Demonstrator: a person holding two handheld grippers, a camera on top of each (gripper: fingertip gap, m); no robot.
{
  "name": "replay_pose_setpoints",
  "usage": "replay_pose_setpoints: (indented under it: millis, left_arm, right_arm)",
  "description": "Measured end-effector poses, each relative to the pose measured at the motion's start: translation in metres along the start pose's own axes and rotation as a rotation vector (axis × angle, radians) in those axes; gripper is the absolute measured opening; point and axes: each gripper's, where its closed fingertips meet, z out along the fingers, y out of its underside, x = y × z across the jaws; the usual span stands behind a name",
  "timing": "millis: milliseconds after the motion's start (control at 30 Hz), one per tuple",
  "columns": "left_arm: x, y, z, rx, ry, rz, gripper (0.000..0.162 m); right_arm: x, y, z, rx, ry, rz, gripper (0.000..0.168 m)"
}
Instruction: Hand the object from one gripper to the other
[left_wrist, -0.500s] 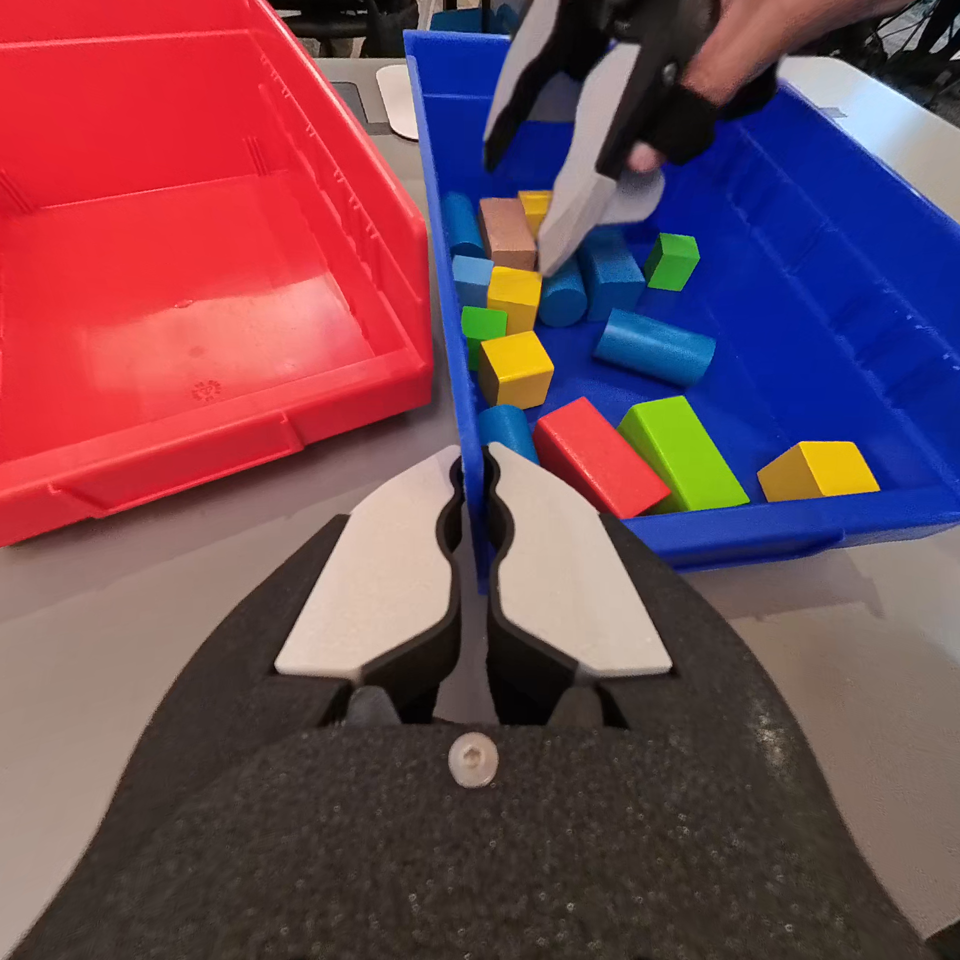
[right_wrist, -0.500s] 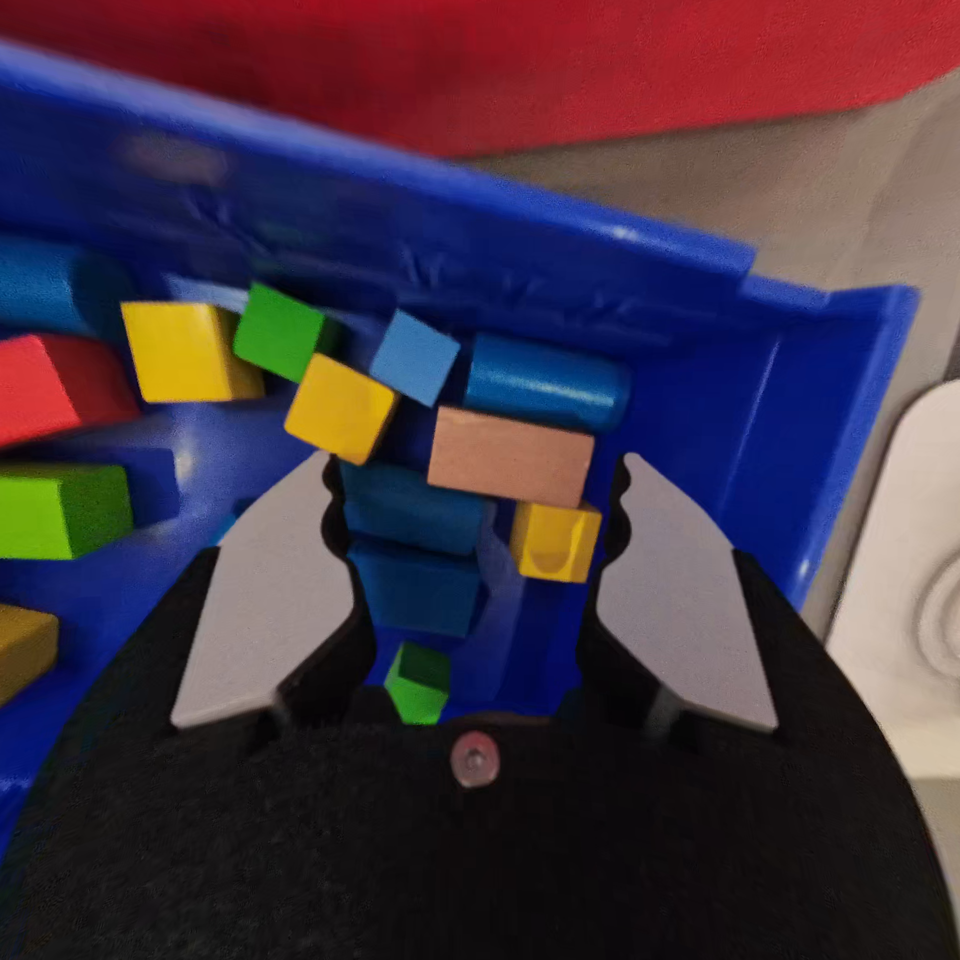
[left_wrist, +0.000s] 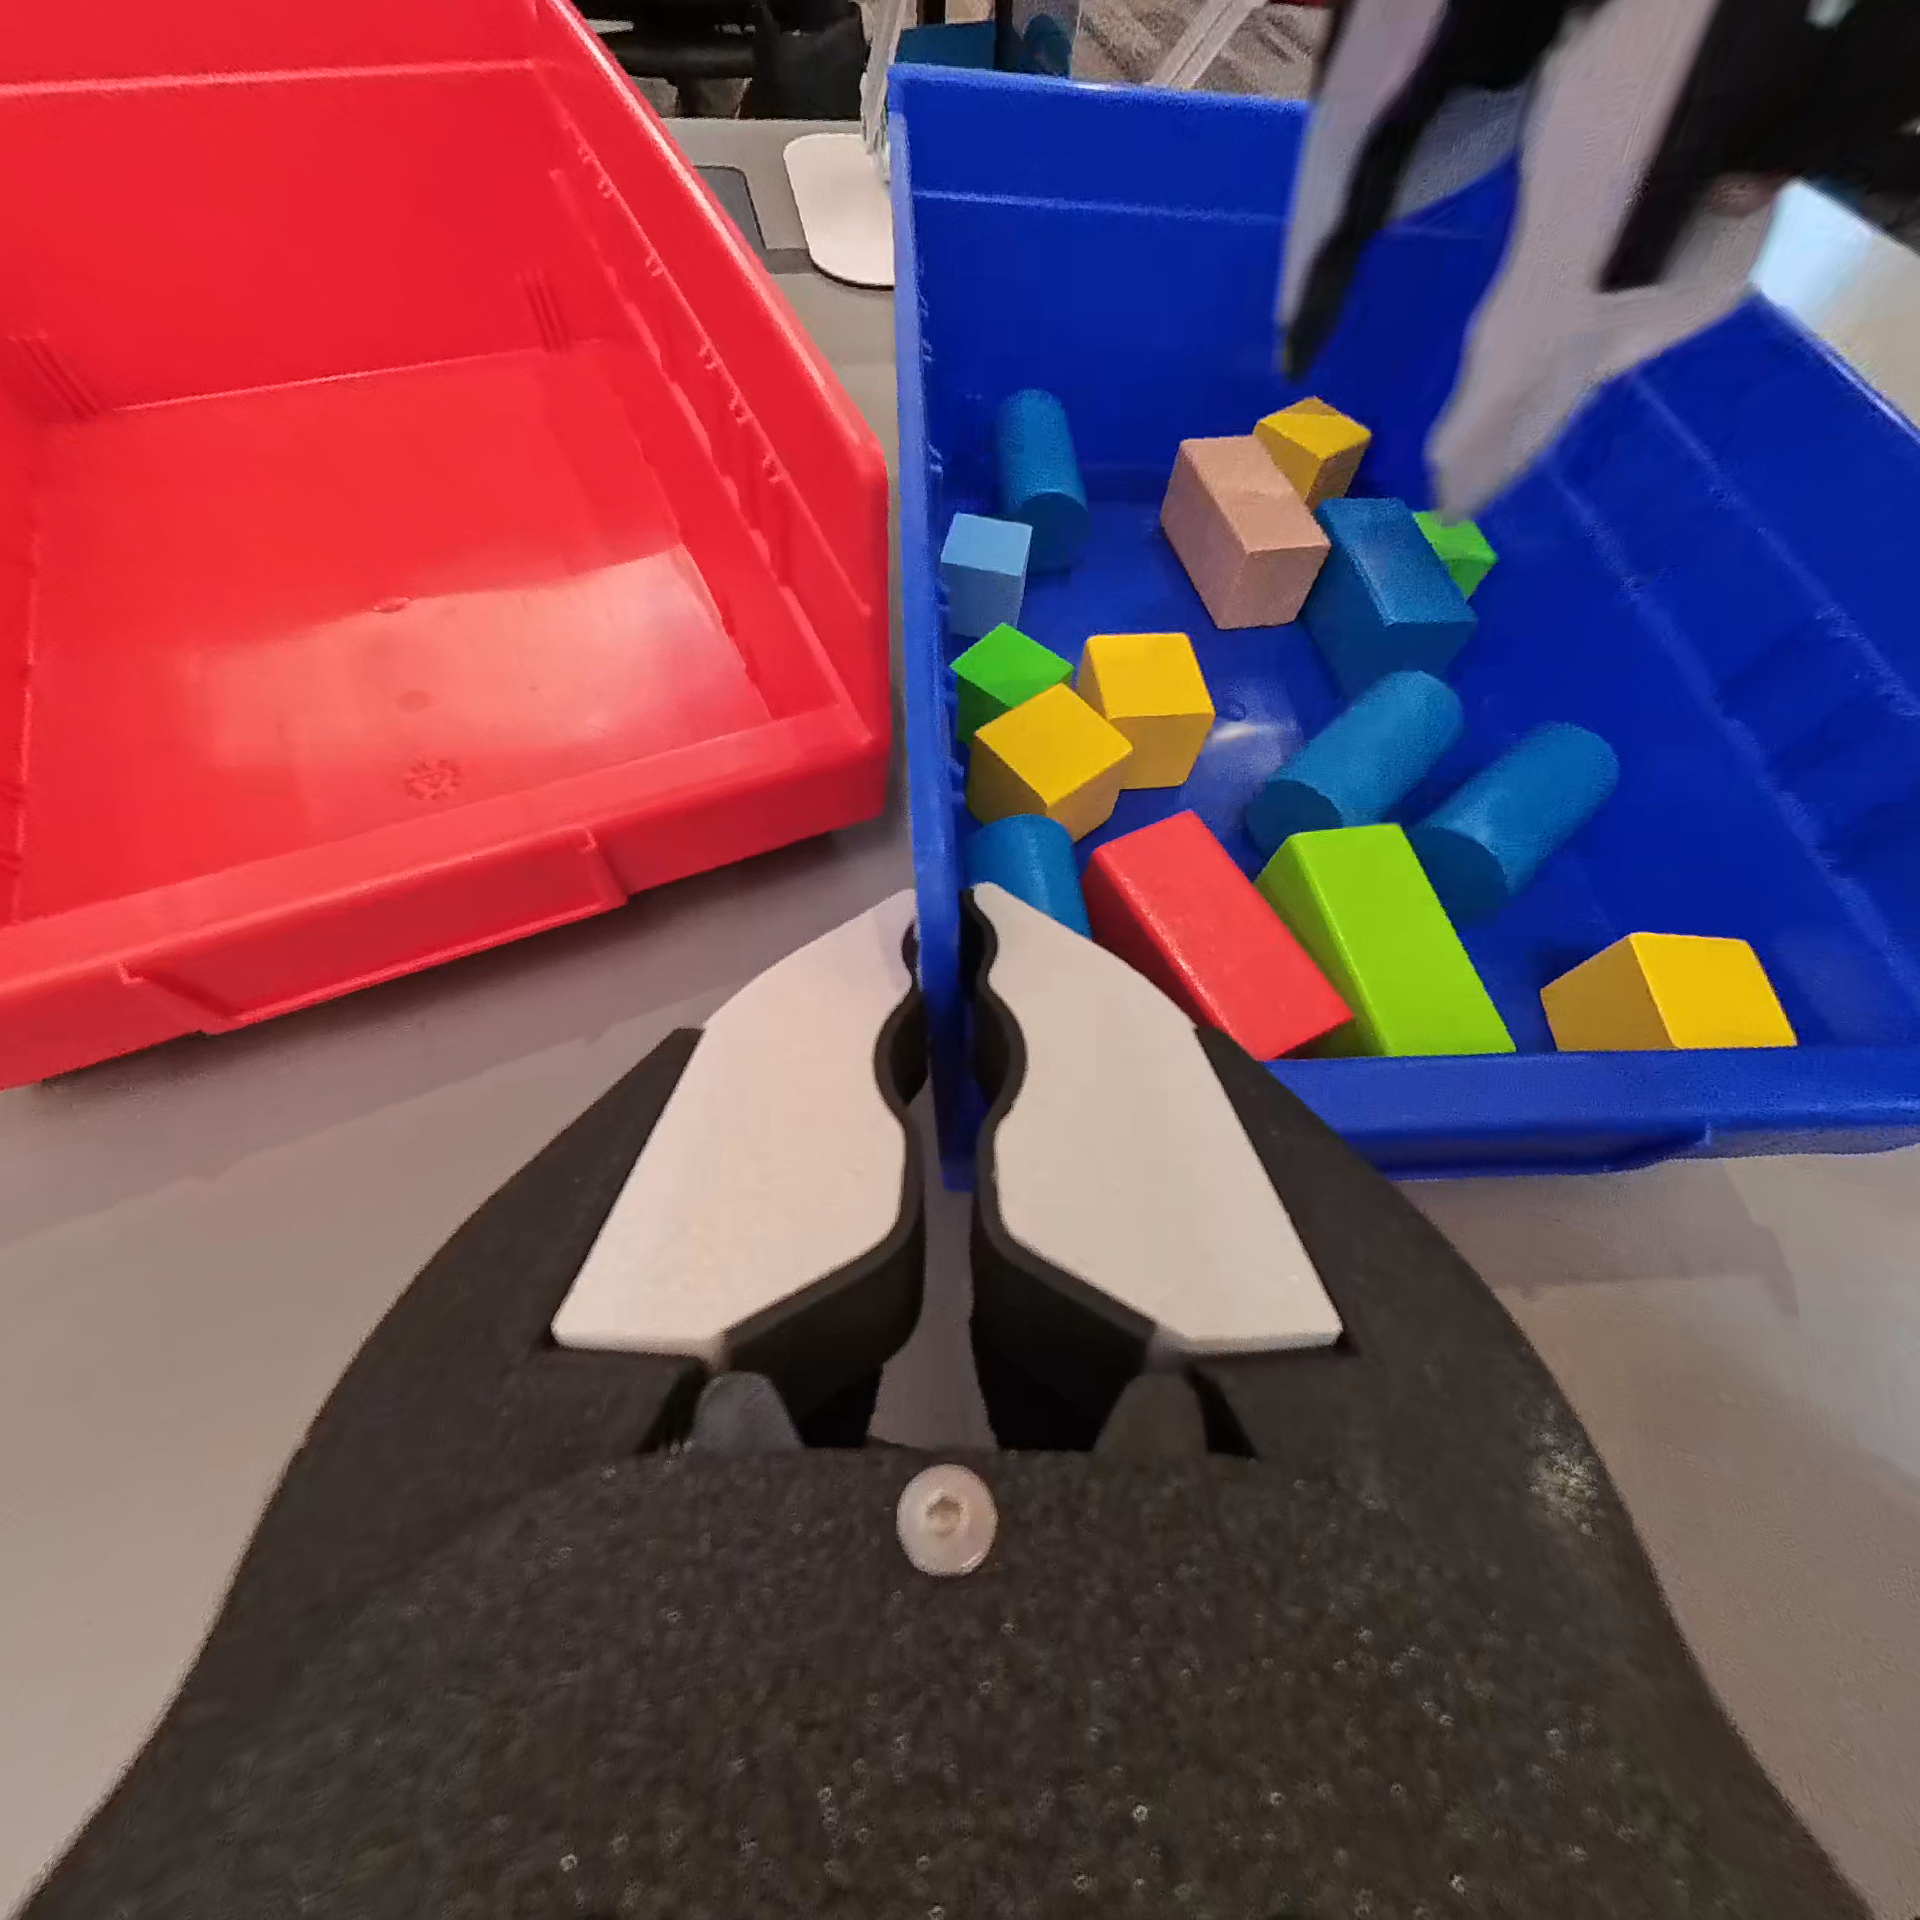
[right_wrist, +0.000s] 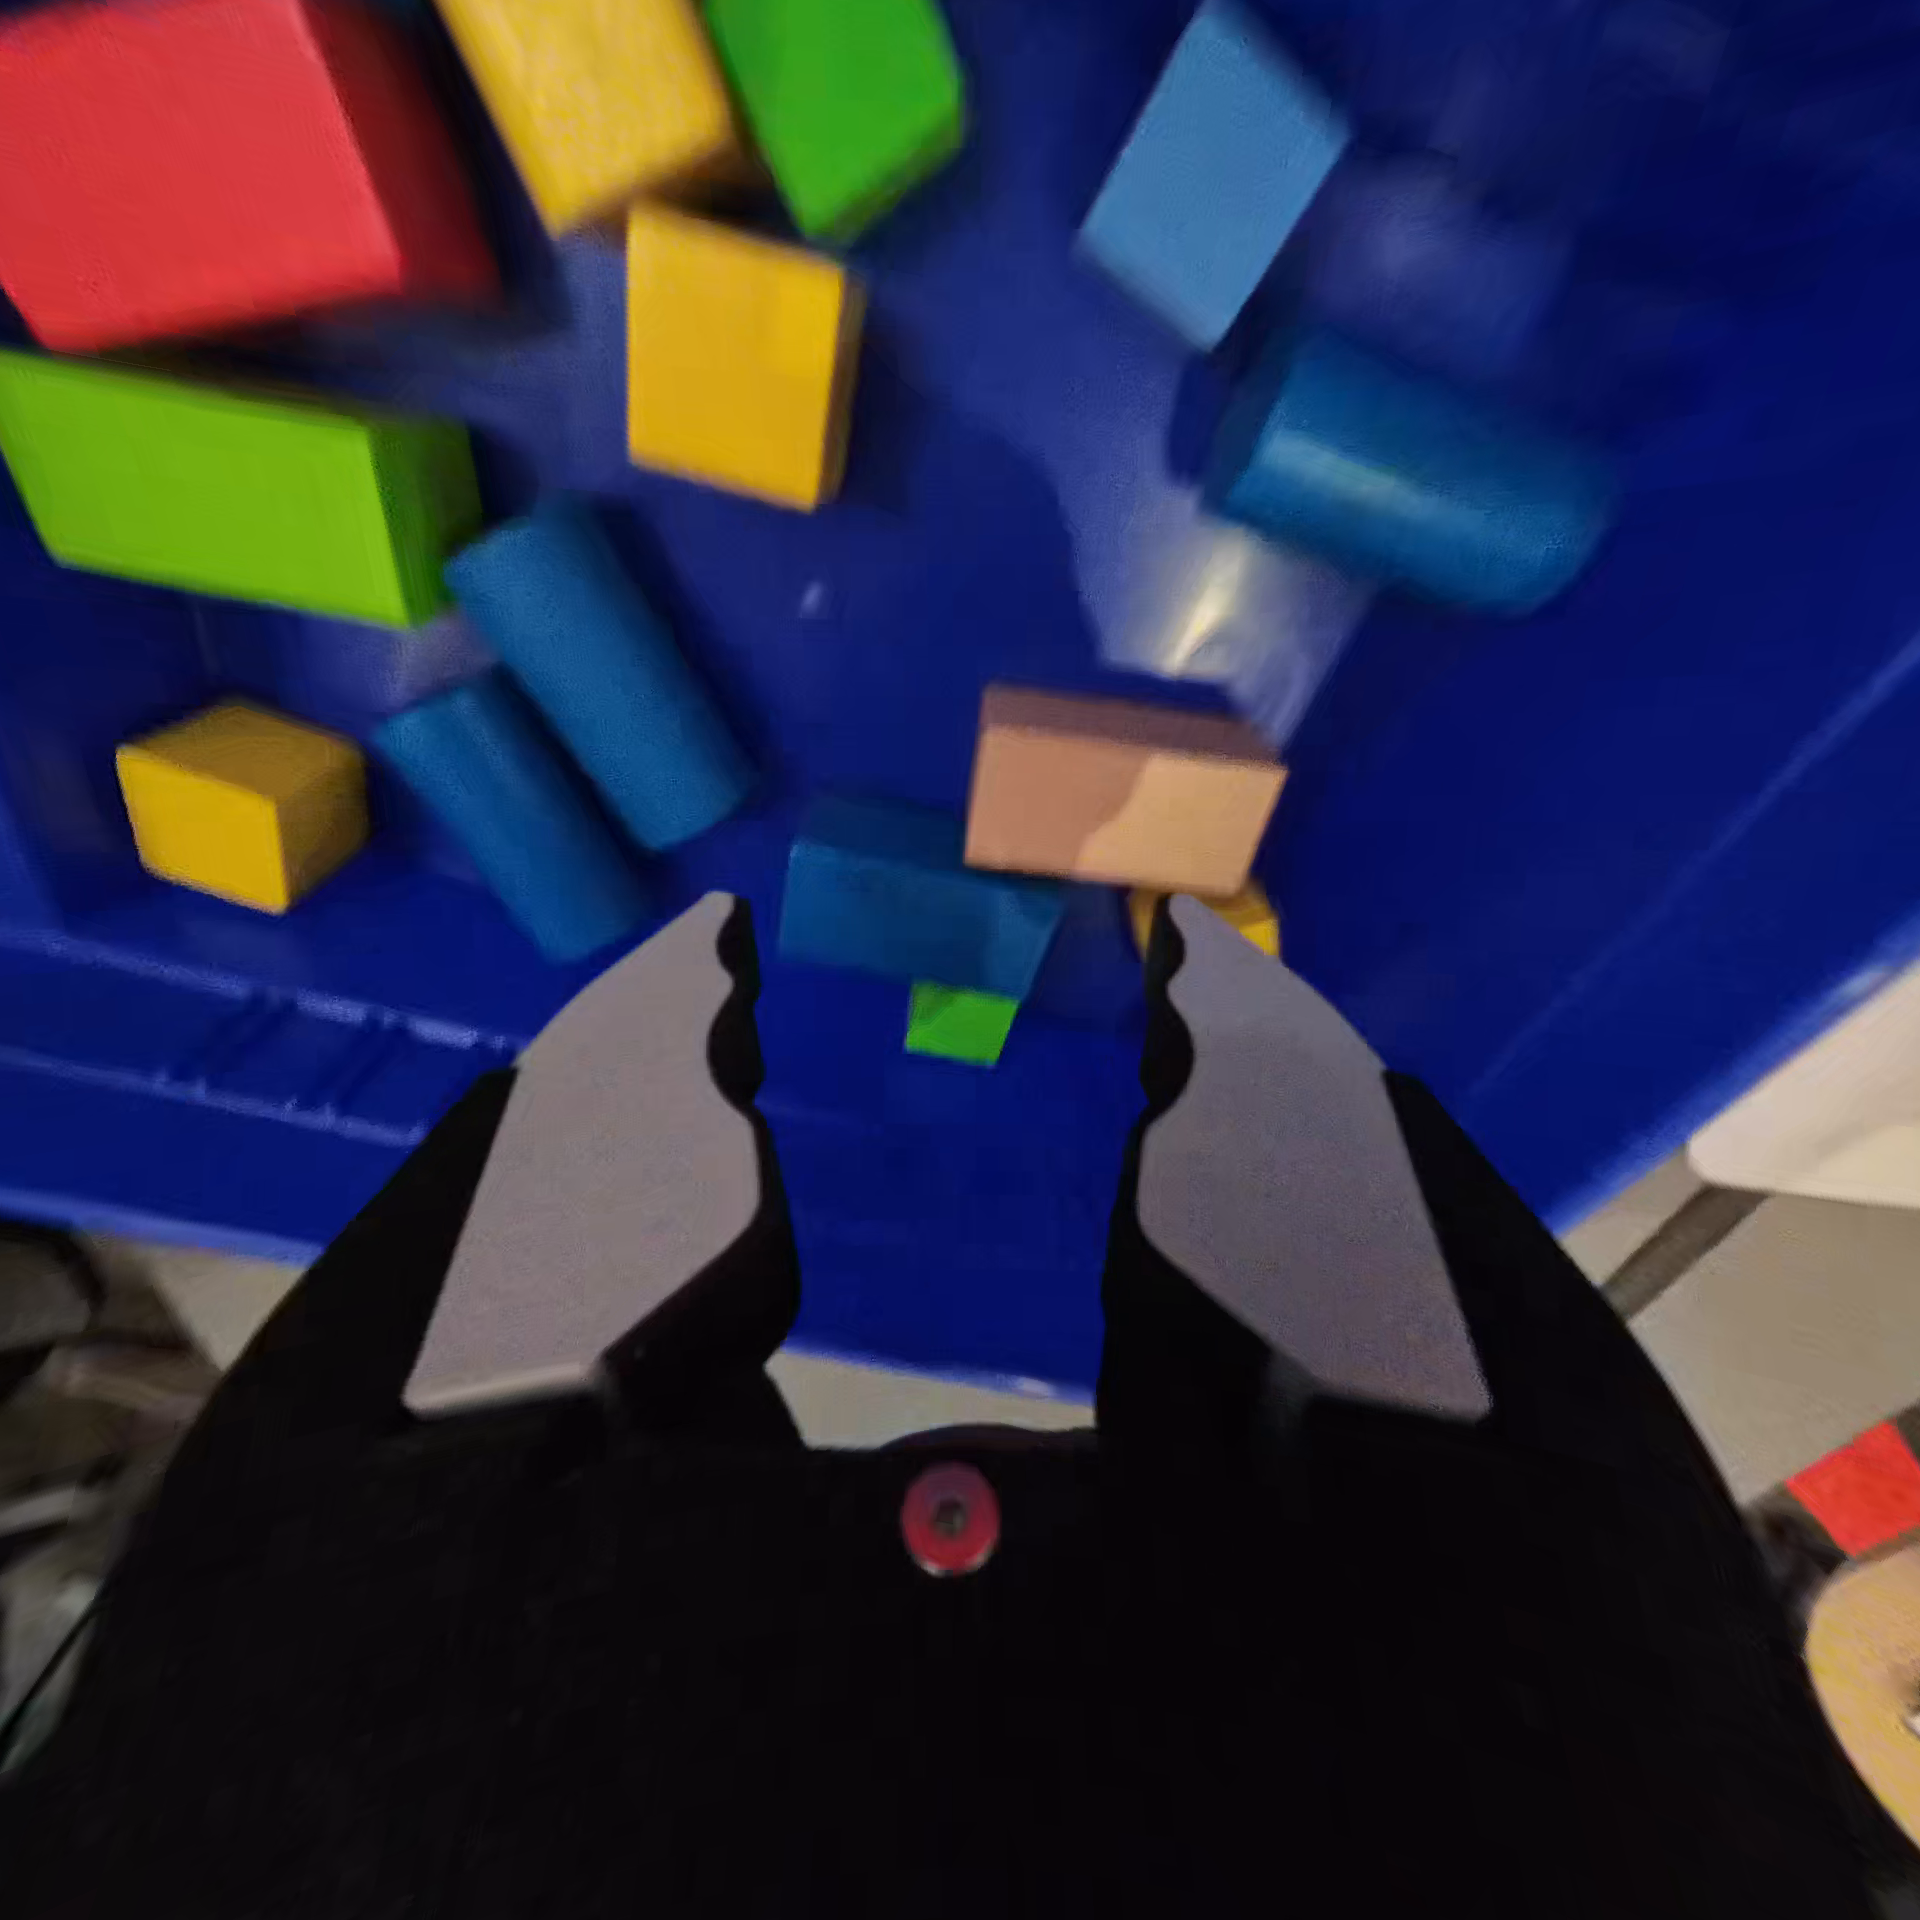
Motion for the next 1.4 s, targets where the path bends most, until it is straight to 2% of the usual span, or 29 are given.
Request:
replay_pose_setpoints:
  millis: [67, 100, 133, 200, 267, 333, 367, 400, 433, 467, 500, 533, 600, 733, 800, 867, 933, 967, 1000, 1033, 1100, 1133, 1167, 1200, 1233, 1267, 1300, 1333, 1400]
  left_arm:
    - [0.0, 0.0, 0.0, -0.001, 0.0, 0.002, 0.003]
    - [0.0, 0.0, 0.0, -0.001, 0.001, 0.0, 0.003]
    - [0.0, 0.0, 0.0, -0.001, 0.001, -0.001, 0.003]
    - [0.0, 0.0, 0.0, -0.001, 0.0, 0.003, 0.003]
    - [0.0, 0.0, 0.0, -0.001, -0.002, 0.004, 0.002]
    - [0.0, 0.0, 0.0, 0.001, -0.008, 0.008, 0.002]
    - [0.0, 0.0, 0.0, 0.002, -0.01, 0.009, 0.002]
    - [0.0, 0.0, 0.0, 0.002, -0.011, 0.009, 0.002]
    - [0.0, 0.0, 0.0, 0.002, -0.009, 0.009, 0.002]
    - [0.0, 0.0, 0.0, 0.002, -0.008, 0.008, 0.002]
    - [0.0, 0.0, 0.0, 0.003, -0.005, 0.004, 0.003]
    - [0.0, 0.0, 0.0, 0.002, -0.002, 0.0, 0.003]
    - [0.0, 0.0, 0.0, 0.002, -0.001, -0.002, 0.003]
    - [0.0, 0.0, 0.0, 0.0, 0.003, -0.008, 0.003]
    - [0.0, 0.0, 0.0, 0.001, 0.01, -0.011, 0.003]
    - [0.0, 0.0, 0.0, 0.001, 0.021, -0.01, 0.003]
    - [0.0, 0.0, 0.0, 0.001, 0.031, -0.009, 0.003]
    - [0.0, 0.0, 0.0, 0.001, 0.03, -0.008, 0.003]
    - [0.0, 0.0, 0.0, 0.001, 0.026, -0.001, 0.003]
    - [0.0, 0.0, 0.0, 0.0, 0.019, 0.008, 0.003]
    - [0.0, 0.0, 0.0, 0.004, 0.017, 0.016, 0.003]
    - [0.001, 0.0, 0.001, 0.006, 0.025, 0.017, 0.003]
    - [0.002, -0.001, 0.002, 0.007, 0.038, 0.013, 0.003]
    - [0.003, -0.001, 0.002, 0.004, 0.045, 0.001, 0.003]
    - [0.004, -0.001, 0.003, 0.003, 0.055, -0.011, 0.003]
    - [0.004, -0.001, 0.003, 0.003, 0.06, -0.017, 0.003]
    - [0.004, -0.001, 0.002, 0.004, 0.059, -0.016, 0.003]
    - [0.004, -0.001, 0.002, 0.003, 0.056, -0.014, 0.003]
    - [0.004, -0.001, 0.002, 0.003, 0.057, -0.018, 0.003]
  right_arm:
    - [0.026, -0.038, -0.002, 0.221, 0.093, 0.052, 0.079]
    - [0.037, -0.052, 0.001, 0.296, 0.119, 0.071, 0.074]
    - [0.045, -0.065, 0.005, 0.357, 0.143, 0.077, 0.08]
    - [0.054, -0.087, 0.014, 0.446, 0.181, 0.054, 0.079]
    - [0.05, -0.089, 0.038, 0.389, 0.148, 0.039, 0.082]
    - [0.031, -0.085, 0.055, 0.326, 0.004, 0.093, 0.106]
    - [0.019, -0.083, 0.054, 0.295, -0.038, 0.082, 0.111]
    - [0.005, -0.078, 0.052, 0.267, -0.092, 0.059, 0.106]
    - [-0.021, -0.073, 0.045, 0.252, -0.213, 0.019, 0.064]
    - [-0.059, -0.073, 0.03, 0.28, -0.415, -0.025, 0.06]
    - [-0.061, -0.076, 0.024, 0.318, -0.37, -0.019, 0.056]
    - [-0.075, -0.071, 0.015, 0.317, -0.419, -0.069, 0.052]
    - [-0.07, -0.065, 0.008, 0.288, -0.33, -0.071, 0.061]
    - [-0.08, -0.095, -0.015, 0.496, -0.247, -0.155, 0.059]
    - [-0.092, -0.118, -0.009, 0.575, -0.157, -0.291, 0.057]
    - [-0.087, -0.132, 0.011, 0.564, -0.04, -0.388, 0.052]
    - [-0.079, -0.129, 0.039, 0.452, -0.034, -0.43, 0.043]
    - [-0.07, -0.123, 0.049, 0.376, -0.045, -0.42, 0.054]
    - [-0.062, -0.119, 0.051, 0.357, -0.089, -0.365, 0.055]
    - [-0.049, -0.112, 0.05, 0.346, -0.088, -0.341, 0.043]
    - [-0.007, -0.073, 0.055, 0.189, 0.034, -0.327, 0.05]
    - [0.014, -0.053, 0.052, 0.134, 0.077, -0.296, 0.055]
    - [0.016, -0.05, 0.039, 0.212, 0.047, -0.285, 0.038]
    - [0.031, -0.046, 0.024, 0.23, 0.113, -0.242, 0.043]
    - [0.051, -0.03, 0.013, 0.129, 0.22, -0.2, 0.052]
    - [0.066, -0.011, 0.002, 0.001, 0.301, -0.2, 0.055]
    - [0.072, -0.002, -0.01, -0.041, 0.355, -0.205, 0.053]
    - [0.072, -0.006, -0.019, -0.007, 0.388, -0.196, 0.056]
    - [0.055, -0.02, -0.021, 0.094, 0.314, -0.164, 0.054]
